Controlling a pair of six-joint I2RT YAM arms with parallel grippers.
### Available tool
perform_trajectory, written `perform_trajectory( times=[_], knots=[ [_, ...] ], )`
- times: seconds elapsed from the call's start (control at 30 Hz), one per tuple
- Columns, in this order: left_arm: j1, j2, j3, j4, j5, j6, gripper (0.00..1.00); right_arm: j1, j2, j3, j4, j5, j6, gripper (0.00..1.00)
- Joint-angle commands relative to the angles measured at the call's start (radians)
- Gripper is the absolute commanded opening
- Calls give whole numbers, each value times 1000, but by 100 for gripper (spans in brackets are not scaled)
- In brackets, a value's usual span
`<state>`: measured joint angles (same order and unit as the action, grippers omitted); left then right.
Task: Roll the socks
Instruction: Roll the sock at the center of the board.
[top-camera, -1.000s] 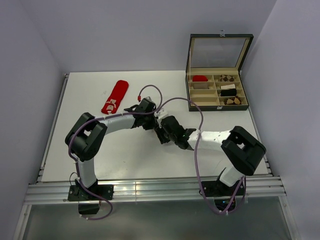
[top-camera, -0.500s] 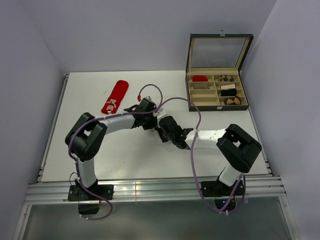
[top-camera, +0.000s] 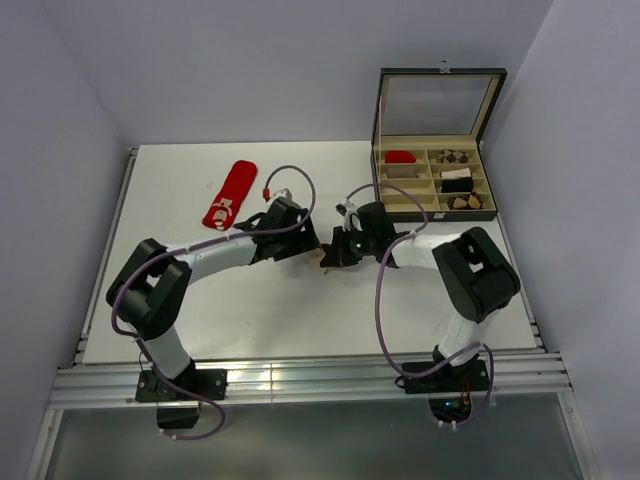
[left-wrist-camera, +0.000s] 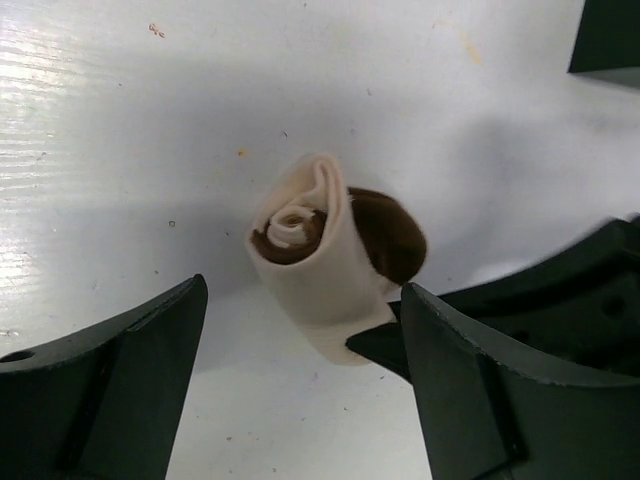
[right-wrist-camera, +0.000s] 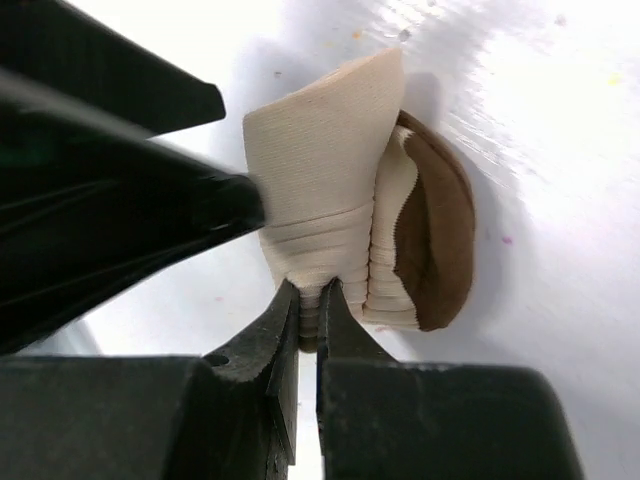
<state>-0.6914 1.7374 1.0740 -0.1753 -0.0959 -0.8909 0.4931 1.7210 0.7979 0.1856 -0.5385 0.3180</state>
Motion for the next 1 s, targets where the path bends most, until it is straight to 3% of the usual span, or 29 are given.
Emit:
perform_trajectory(
  times=[0.0,0.13,0.47,0.67,0.8,0.97],
  knots=[
    [-7,-64,-42,71,-24,-45,83,-40,99,21,-38,-239,70,0],
    [-7,-61,-74,115,25,-71,83,-80,153,29,11,-348,141,0],
    [-7,-7,-105,114,-1,-115,77,-114,241,66,-23,-347,155,0],
    [-7,53,-86,83,-11,-131,67,-114,233,64,-37,-321,141,0],
    [-7,80,-82,54,-30,-123,55,-114,213,46,-37,-295,124,0],
    [-7,112,-57,43,-2,-85,46,-105,116,0,-11,-184,101,4]
  ],
)
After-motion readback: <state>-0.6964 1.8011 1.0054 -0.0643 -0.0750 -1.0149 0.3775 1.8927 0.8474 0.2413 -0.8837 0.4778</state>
